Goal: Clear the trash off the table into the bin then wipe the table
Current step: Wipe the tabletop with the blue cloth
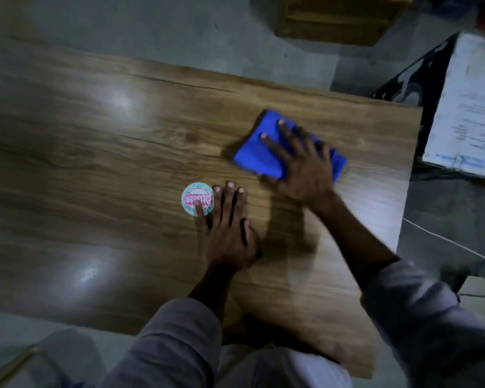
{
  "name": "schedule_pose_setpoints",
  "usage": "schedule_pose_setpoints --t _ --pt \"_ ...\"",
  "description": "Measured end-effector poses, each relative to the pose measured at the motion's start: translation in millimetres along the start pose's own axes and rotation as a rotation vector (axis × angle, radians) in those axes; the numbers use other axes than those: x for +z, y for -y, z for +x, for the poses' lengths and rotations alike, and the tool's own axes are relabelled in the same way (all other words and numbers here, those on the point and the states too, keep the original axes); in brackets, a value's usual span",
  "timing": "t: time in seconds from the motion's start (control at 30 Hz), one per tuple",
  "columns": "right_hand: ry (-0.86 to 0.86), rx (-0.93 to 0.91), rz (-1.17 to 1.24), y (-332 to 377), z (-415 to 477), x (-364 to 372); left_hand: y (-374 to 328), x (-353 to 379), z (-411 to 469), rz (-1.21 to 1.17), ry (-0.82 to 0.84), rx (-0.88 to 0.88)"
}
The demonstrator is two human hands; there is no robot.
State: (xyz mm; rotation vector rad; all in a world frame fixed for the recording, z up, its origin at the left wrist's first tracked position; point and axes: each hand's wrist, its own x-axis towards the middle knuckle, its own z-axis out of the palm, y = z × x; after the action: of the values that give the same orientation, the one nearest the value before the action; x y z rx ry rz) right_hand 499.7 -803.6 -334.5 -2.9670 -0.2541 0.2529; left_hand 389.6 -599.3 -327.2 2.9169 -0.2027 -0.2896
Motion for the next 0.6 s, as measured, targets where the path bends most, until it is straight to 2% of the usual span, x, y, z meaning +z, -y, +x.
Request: schedule_pose_setpoints --t 0.13,0.2,0.3,0.4,0.47,0.5,0.53,0.6 --pt "-0.016 0.367 0.081 -50 50 -17 -1 1 -1 0.004 -0.014 -0.007" --pt "-0.044 0.455 0.081 -49 61 -16 -1 1 -1 -0.005 -0.024 -0.005" --pt "-0.040 0.294 0.002 -15 47 -5 -1 -1 0 -0.026 -0.042 -0.006" --pt "0.029 -0.173 -0.052 38 -6 11 0 -2 0 -0.040 -0.059 0.010" --pt "0.068 -0.405 -0.084 41 -22 14 2 -1 0 -0.057 -0.071 0.018" --pt "0.058 -0.434 -0.092 32 -14 12 3 -1 0 -0.056 -0.069 0.012" --pt "0.031 -0.384 -0.089 19 -2 11 3 0 0 -0.049 -0.057 0.005" --pt "-0.040 -0.115 -0.049 -13 24 8 0 -1 -2 -0.030 -0.024 0.002"
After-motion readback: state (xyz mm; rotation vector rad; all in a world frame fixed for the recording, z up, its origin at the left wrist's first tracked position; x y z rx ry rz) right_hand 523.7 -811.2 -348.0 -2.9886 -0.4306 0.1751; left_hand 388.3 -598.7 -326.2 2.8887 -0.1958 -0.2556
